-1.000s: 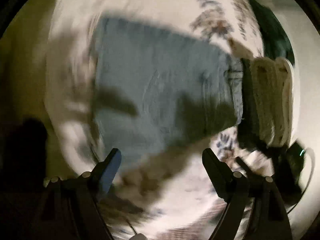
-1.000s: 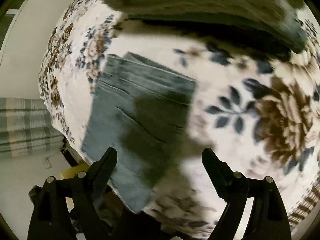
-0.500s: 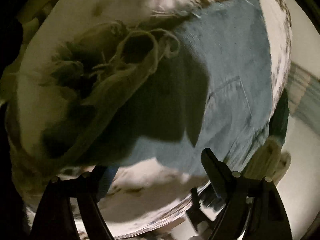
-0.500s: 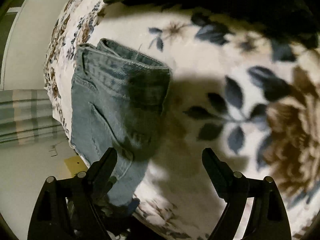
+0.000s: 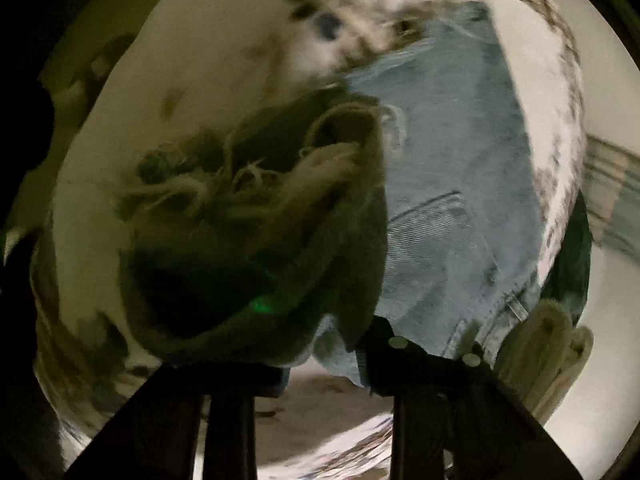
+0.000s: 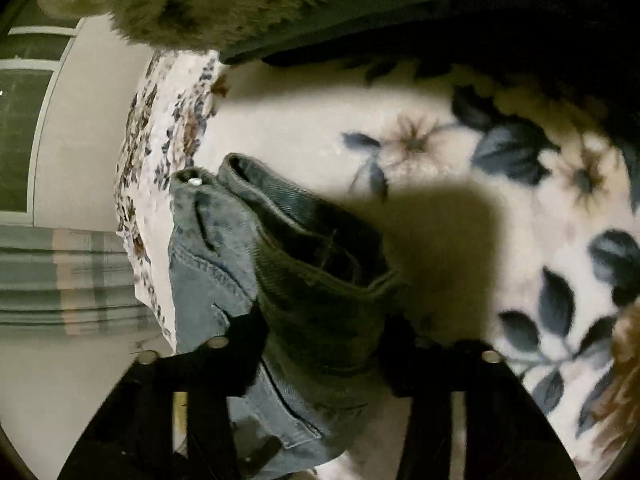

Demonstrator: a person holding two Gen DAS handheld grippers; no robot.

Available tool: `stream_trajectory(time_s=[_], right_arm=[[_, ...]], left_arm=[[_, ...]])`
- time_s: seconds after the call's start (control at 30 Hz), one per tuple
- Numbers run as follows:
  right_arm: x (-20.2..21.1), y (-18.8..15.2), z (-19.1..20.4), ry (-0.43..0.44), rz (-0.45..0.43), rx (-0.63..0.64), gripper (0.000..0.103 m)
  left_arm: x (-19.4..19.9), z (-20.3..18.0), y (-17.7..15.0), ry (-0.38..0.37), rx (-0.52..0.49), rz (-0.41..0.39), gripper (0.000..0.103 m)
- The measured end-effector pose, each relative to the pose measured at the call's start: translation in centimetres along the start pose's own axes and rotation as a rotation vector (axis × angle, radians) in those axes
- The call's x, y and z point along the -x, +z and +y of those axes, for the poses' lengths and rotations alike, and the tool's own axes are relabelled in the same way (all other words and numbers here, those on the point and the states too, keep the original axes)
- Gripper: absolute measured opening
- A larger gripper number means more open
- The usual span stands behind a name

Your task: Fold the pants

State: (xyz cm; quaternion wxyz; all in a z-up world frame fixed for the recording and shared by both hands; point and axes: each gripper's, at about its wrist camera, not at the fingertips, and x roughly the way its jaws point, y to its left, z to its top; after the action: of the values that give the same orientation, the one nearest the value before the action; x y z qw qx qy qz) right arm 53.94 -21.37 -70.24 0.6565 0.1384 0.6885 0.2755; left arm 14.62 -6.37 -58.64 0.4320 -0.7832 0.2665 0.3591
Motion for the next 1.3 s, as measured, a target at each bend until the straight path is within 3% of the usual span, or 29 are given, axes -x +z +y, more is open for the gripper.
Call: stream_trajectory(time_s=[0.17,0.27,0.47,0.53,0.6,0.67,0.77,0.8,0.83,0.93,1.1,1.3], right_arm=[[2.7,-2.6,-0.4,0.026,0.001,-0.046,0.037],[2.9,-4.3,-1.4,0.037,0.033,-0.063,0.037],[0.8,-4.6,-4.4,0.096,0.089,-0.106,0.055],[0.1,-4.5,-4.9,0.129,0.097,-0.112,0.061],[-0.4,-4.4,-4.9,0.145,0.1,-0.104,0.064],[-0.9,-4.3,-4.7,0.154,0.099,-0.095,0.068],[-1.7,-4.1,-3.9,0.148,0.09,-0.089,0.07],[-1.7,-4.1,-3.6,0.142,0.077,-0.087,0.07],[-1.6,-4.1,-3.2,0.118,0.059,-0.077,0.062],[-1.0,-4.4,-2.7,0.088,0.035,-0.078,0.039],[1.9,-5.1,-0.3,0.061,-0.008,-0.079,0.035],[7.7,-5.7,3.3,0.1,-0.05,-0.12,0.033]], left_arm=[[2.6,-0.9,0.7,-0.034,-0.182,-0.004,0.021],[2.0,-1.0,1.8,-0.049,-0.27,-0.008,0.024],[-0.7,0.6,4.0,-0.16,-0.16,0.004,0.035],[-1.0,0.5,3.9,-0.175,-0.142,-0.012,0.041],[-0.8,0.1,3.6,-0.187,-0.146,-0.034,0.056],[-0.2,0.2,3.3,-0.167,-0.159,-0.053,0.057],[-0.4,-0.7,3.1,-0.139,-0.145,-0.091,0.055],[0.1,0.0,3.3,-0.131,-0.147,-0.102,0.033],[0.1,-0.8,3.3,-0.115,-0.154,-0.115,0.02],[1.1,-1.8,3.5,-0.105,-0.216,-0.132,0.019],[4.6,-4.3,2.9,-0.094,-0.322,-0.122,0.018],[10.5,-9.1,2.0,-0.096,-0.446,-0.093,0.018]])
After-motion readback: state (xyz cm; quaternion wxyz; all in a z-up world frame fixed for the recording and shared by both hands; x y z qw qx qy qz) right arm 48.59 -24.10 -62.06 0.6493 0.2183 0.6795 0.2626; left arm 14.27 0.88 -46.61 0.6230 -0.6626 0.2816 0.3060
